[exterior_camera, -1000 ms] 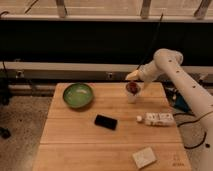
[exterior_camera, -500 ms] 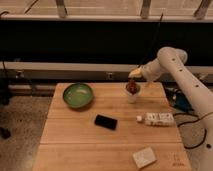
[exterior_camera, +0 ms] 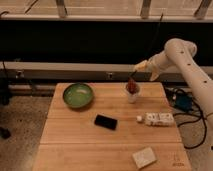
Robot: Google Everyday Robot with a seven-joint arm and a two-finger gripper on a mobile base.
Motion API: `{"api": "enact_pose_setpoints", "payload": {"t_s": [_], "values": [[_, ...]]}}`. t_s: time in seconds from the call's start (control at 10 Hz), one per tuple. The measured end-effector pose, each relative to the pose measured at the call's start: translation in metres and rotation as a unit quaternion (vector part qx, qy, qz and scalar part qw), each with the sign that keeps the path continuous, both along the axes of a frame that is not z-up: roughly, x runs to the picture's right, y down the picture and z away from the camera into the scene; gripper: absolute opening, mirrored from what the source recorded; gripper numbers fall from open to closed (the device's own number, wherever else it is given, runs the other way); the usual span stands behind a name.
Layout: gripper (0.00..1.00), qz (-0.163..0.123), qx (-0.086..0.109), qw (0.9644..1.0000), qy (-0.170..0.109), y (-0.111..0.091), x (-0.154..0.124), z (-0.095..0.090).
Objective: Place the pepper in the ceramic cup
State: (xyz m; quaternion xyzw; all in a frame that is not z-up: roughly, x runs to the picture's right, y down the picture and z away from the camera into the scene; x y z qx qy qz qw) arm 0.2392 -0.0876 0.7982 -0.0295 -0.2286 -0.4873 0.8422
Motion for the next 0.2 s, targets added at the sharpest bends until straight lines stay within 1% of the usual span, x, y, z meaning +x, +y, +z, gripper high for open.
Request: {"api": "enact_pose_setpoints", "payload": {"t_s": [0.1,0.2], "values": [[0.79,0.000,-0.003,1.0000,0.000,0.0018,-0.0018,0.0005],[0.80,0.001,-0.003,1.0000,0.000,0.0057,-0.0039,0.0046]]}}
